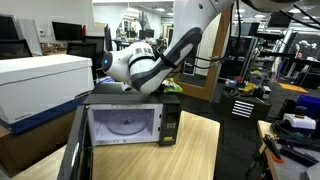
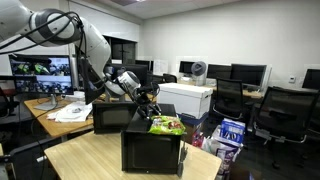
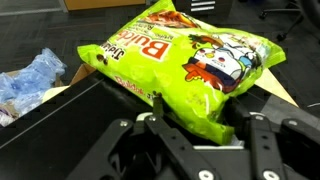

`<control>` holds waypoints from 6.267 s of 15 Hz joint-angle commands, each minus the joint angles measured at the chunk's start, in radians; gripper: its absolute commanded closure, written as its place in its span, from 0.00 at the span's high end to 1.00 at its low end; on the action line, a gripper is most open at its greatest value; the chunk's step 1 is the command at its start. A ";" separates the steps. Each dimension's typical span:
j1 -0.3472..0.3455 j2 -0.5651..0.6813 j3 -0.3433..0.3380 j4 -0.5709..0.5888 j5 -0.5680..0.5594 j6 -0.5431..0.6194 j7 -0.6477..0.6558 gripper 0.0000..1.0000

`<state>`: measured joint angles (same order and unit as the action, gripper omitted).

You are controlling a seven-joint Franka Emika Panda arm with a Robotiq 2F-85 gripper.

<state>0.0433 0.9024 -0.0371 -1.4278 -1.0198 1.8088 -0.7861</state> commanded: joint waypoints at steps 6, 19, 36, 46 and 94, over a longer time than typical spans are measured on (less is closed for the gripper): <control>-0.003 -0.040 0.041 -0.043 -0.003 -0.004 -0.051 0.04; 0.006 -0.238 0.117 -0.323 -0.015 0.033 -0.114 0.03; 0.047 -0.666 0.267 -0.782 0.018 0.260 -0.355 0.03; 0.109 -0.815 0.284 -0.912 0.101 0.363 -0.597 0.03; 0.163 -0.251 0.104 -0.537 -0.642 0.416 0.467 0.02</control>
<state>0.2109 0.5993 0.0721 -1.9952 -1.5857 2.2797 -0.3796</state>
